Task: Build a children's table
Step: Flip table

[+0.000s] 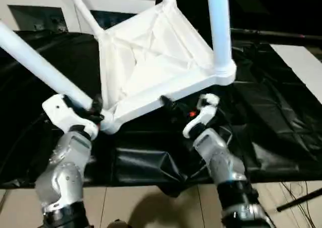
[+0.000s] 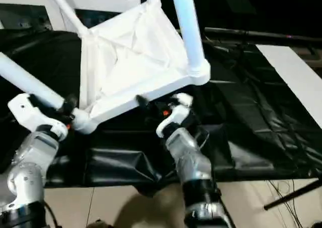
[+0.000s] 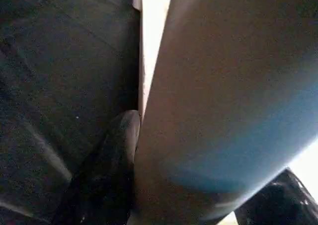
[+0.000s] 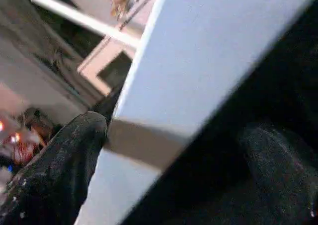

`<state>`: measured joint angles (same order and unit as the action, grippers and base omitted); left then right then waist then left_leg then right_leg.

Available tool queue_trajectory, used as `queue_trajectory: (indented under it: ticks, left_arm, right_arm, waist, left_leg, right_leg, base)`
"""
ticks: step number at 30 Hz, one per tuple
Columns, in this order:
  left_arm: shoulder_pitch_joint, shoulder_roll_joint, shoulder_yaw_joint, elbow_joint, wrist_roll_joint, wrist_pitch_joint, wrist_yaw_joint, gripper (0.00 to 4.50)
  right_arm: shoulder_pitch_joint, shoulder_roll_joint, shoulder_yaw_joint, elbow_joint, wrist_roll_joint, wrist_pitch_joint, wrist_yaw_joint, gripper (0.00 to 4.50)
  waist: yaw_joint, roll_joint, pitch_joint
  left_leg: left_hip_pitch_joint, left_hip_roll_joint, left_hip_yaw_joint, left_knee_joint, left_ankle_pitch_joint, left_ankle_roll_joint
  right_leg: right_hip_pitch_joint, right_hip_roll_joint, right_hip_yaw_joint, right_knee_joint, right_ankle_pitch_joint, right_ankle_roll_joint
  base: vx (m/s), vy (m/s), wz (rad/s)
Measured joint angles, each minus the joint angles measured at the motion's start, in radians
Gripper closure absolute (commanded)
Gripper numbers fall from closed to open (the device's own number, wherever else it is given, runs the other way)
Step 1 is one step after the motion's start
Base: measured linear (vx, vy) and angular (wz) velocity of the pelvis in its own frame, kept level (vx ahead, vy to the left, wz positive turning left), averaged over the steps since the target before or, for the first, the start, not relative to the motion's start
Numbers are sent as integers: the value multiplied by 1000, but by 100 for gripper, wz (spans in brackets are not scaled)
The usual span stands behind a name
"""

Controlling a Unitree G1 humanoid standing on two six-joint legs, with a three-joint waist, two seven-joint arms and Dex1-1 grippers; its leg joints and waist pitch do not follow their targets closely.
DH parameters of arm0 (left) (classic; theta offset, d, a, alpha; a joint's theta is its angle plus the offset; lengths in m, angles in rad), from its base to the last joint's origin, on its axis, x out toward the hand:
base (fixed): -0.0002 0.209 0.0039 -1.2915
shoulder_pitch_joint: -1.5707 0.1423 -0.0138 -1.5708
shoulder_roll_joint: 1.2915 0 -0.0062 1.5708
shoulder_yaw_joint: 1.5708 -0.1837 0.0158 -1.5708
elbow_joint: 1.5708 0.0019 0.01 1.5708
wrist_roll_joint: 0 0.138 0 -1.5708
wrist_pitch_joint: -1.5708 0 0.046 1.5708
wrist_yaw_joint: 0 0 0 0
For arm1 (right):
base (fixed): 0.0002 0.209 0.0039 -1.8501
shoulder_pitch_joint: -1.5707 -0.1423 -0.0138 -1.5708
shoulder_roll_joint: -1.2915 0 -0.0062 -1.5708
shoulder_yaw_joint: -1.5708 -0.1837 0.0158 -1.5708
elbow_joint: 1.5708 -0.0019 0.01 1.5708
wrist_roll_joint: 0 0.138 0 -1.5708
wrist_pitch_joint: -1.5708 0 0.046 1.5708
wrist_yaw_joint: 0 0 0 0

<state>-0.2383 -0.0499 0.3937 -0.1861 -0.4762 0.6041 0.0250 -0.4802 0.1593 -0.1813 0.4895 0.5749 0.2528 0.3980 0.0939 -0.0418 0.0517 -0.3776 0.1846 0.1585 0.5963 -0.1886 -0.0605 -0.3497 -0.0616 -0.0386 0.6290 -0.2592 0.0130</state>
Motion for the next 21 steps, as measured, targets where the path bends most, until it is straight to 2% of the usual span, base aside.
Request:
queue_trajectory:
  ticks: [3,7,11,15,21]
  left_arm:
    - [2,0,-22,-3,2,6,-6,226]
    - [9,1,-70,-7,18,8,-23,226]
    - [10,1,-100,-23,31,13,-26,226]
    - [13,2,-119,-34,40,20,-27,226]
    - [34,4,-127,-57,40,22,-26,226]
  right_arm:
    - [-56,-7,-52,67,29,-31,-10,0]
    - [-126,-16,-84,162,48,-69,-17,0]
    - [-204,-21,-119,258,82,-93,-18,0]
    - [-245,-22,-171,341,120,-113,-19,0]
    - [-291,-22,-212,435,139,-155,-19,56]
  waist:
    - [3,0,0]
    - [8,-1,0]
    - [18,-4,-1]
    - [18,-8,0]
    - [16,-12,0]
  left_leg:
    - [0,6,8,0,2,1]
    - [-3,7,11,0,3,1]
    - [-14,7,12,0,9,7]
    - [-16,8,13,2,9,8]
    - [-16,8,14,4,10,7]
  right_leg:
    - [-1,0,-1,0,0,0]
    - [-3,0,-1,1,0,0]
    - [-16,0,0,5,1,2]
    - [-20,0,0,9,1,2]
    - [-23,0,1,16,1,1]
  base:
    - [0,0,0]
    - [0,0,0]
    - [0,0,0]
    - [0,0,0]
    - [0,0,0]
